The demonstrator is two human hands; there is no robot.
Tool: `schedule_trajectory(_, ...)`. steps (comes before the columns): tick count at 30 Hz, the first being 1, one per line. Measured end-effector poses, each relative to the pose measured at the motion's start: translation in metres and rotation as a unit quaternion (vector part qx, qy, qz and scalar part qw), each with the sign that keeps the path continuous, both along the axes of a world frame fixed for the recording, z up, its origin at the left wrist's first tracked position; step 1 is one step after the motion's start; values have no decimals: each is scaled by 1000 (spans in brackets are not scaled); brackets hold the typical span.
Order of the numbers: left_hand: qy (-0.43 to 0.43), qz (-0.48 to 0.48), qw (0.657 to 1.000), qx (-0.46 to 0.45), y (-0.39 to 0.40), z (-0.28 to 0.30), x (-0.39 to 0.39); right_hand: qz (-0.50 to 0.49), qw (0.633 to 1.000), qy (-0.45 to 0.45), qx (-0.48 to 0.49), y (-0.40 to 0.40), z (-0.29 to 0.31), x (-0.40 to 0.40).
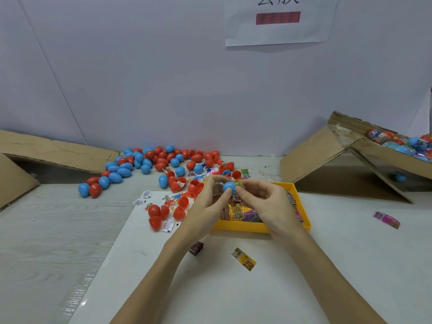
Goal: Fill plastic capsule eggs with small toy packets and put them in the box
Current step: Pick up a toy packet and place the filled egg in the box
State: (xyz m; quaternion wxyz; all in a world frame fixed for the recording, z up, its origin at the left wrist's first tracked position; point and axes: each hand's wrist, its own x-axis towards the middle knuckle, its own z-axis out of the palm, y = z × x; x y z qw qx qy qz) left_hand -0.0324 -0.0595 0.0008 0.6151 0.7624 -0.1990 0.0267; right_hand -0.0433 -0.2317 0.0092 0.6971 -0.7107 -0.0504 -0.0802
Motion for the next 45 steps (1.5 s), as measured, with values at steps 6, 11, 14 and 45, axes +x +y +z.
schedule_trajectory(6,2,21,1000,8,-3,2,-2,-18,997,-58,-46,1,2,-1)
schedule_trajectory(11,2,25,1000,7,-3,3,-3,-19,996,-73,-47,2,3,-1)
schedule_trajectory(14,0,25,1000,9,-4,4,-4,-16,997,-74,-26,1,4,-2)
schedule_trajectory(45,-38,36,998,19,-2,3,-5,-26,993,-75,-82,4,5,-6)
